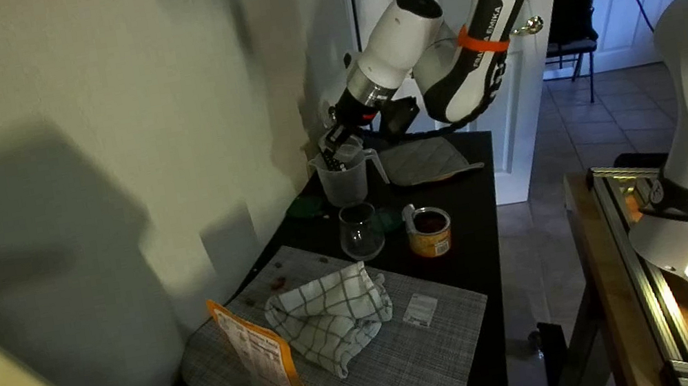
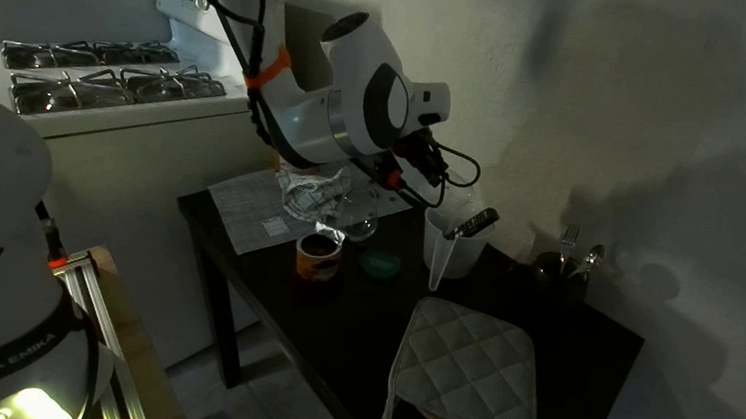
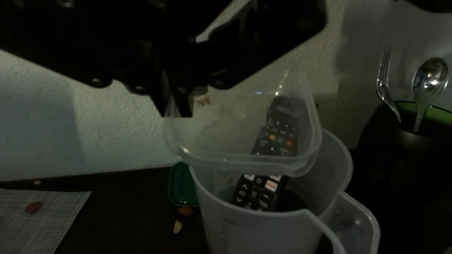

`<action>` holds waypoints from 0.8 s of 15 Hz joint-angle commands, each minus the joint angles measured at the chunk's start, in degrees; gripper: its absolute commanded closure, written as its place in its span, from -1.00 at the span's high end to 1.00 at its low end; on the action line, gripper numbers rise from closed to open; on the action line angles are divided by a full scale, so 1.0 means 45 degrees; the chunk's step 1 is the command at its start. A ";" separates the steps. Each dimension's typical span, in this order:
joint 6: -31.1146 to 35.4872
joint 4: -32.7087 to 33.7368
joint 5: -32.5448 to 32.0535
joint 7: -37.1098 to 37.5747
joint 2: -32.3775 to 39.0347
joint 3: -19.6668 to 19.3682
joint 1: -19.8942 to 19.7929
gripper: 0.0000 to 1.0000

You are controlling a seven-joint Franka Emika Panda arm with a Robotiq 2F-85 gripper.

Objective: Pick up the clear square lunch box and put it in the clear measuring cup

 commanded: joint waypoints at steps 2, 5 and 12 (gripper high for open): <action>0.0642 0.0607 0.0698 0.0051 0.1212 -0.0187 0.0163 -0.96; 0.0743 0.1003 0.1026 -0.0002 0.1661 -0.0221 0.0190 -0.96; 0.0189 0.1198 0.1593 0.0093 0.1917 -0.0405 0.0579 0.12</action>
